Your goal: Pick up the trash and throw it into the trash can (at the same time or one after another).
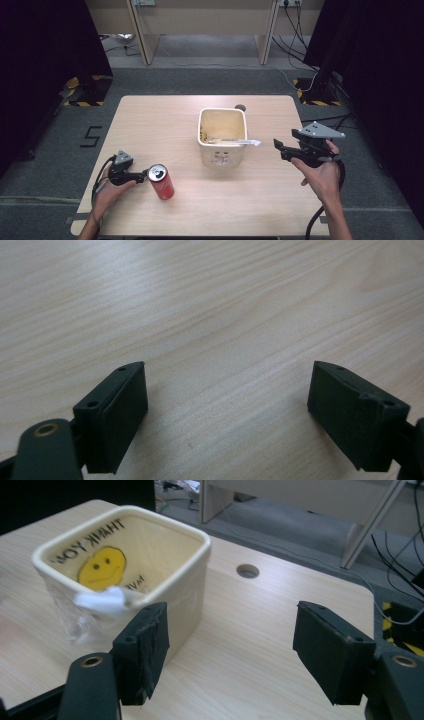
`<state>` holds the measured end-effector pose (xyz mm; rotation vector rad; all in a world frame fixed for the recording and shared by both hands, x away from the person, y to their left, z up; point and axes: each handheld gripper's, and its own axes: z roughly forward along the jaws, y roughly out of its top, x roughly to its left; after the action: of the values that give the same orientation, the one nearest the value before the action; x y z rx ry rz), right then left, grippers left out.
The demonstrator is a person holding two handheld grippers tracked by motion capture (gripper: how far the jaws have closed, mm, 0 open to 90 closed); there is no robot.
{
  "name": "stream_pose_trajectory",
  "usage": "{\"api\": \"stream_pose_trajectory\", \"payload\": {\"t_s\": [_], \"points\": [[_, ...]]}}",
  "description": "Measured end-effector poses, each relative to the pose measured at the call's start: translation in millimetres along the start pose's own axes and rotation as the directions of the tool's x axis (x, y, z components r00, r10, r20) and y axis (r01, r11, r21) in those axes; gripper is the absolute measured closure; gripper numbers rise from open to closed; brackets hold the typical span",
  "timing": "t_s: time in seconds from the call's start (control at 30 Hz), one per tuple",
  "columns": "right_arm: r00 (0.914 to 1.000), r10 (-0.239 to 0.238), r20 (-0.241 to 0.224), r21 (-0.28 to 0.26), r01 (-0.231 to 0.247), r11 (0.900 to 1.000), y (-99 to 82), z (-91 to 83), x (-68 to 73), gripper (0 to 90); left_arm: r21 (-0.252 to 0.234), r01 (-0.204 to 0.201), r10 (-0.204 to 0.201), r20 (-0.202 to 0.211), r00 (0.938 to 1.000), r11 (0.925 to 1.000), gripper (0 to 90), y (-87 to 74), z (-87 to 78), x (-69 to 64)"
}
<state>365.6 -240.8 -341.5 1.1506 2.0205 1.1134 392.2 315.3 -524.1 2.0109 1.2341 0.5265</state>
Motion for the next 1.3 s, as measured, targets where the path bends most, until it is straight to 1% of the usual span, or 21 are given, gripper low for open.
{"api": "stream_pose_trajectory", "payload": {"t_s": [0.1, 0.17, 0.27, 0.4, 0.43, 0.47, 0.5, 0.53, 0.6, 0.73, 0.87, 1.07, 1.23, 1.3], "points": [[0.9998, 0.007, 0.016, 0.008, -0.008, 0.9999, -9.2, 1.4, -2.3, 29.2, 0.002, 0.000, 0.000, 0.001, 1.0000, 1.0000, 15.7, 0.1, -0.1, 0.1], [0.9997, 0.011, 0.022, 0.025, -0.012, 0.9996, -15.9, 3.9, -2.8, 28.3, 0.004, -0.001, 0.001, 0.000, 1.0000, 1.0000, 15.7, 0.1, -0.2, 0.1], [0.9994, -0.005, 0.033, 0.051, 0.003, 0.9987, -24.7, 7.8, -1.2, 27.5, 0.004, 0.000, 0.000, -0.001, 1.0000, 1.0000, 15.6, 0.1, -0.2, 0.1], [0.9995, -0.016, 0.027, 0.083, 0.014, 0.9964, -37.2, 15.5, 3.2, 27.1, 0.003, 0.001, -0.001, -0.001, 1.0000, 1.0000, 15.5, 0.1, -0.1, 0.1], [0.9992, -0.022, 0.033, 0.090, 0.019, 0.9958, -40.7, 17.8, 4.0, 27.0, 0.004, 0.000, 0.000, -0.001, 1.0000, 1.0000, 15.4, 0.1, -0.1, 0.1], [0.9992, -0.022, 0.033, 0.090, 0.019, 0.9958, -40.7, 17.8, 4.0, 27.0, 0.004, 0.000, 0.000, -0.001, 1.0000, 1.0000, 15.4, 0.1, -0.1, 0.1], [0.9993, -0.019, 0.032, 0.109, 0.016, 0.9939, -49.5, 23.4, 6.6, 26.5, 0.004, 0.001, -0.001, -0.001, 1.0000, 1.0000, 15.4, 0.1, -0.1, 0.1], [0.9995, -0.020, 0.026, 0.118, 0.016, 0.9928, -53.9, 26.2, 7.9, 26.5, 0.004, 0.001, -0.001, -0.001, 1.0000, 1.0000, 15.4, 0.1, -0.1, 0.1], [0.9996, -0.021, 0.018, 0.131, 0.018, 0.9913, -61.4, 30.8, 9.7, 26.5, 0.004, 0.001, -0.001, -0.001, 1.0000, 1.0000, 15.4, 0.1, -0.1, 0.1], [1.0000, -0.003, 0.008, 0.151, 0.001, 0.9885, -77.1, 38.7, 12.0, 26.5, 0.004, 0.001, -0.001, -0.001, 1.0000, 1.0000, 15.3, 0.1, -0.1, 0.1], [0.9999, 0.014, 0.009, 0.155, -0.015, 0.9878, -89.9, 43.4, 12.7, 26.4, 0.004, 0.001, -0.001, -0.001, 1.0000, 1.0000, 15.3, 0.1, -0.1, 0.1], [0.9996, 0.026, 0.014, 0.149, -0.028, 0.9885, -100.3, 46.1, 15.2, 26.4, 0.004, 0.001, -0.001, -0.001, 1.0000, 1.0000, 15.3, 0.1, -0.1, 0.1], [0.9997, 0.017, 0.016, 0.141, -0.020, 0.9899, -105.2, 46.1, 19.9, 26.4, 0.004, 0.001, -0.001, -0.001, 1.0000, 1.0000, 15.3, 0.1, -0.1, 0.1], [0.9998, 0.007, 0.021, 0.135, -0.010, 0.9909, -106.3, 46.3, 22.9, 26.1, 0.004, 0.001, -0.001, -0.001, 1.0000, 1.0000, 15.3, 0.1, -0.1, 0.1]]}}
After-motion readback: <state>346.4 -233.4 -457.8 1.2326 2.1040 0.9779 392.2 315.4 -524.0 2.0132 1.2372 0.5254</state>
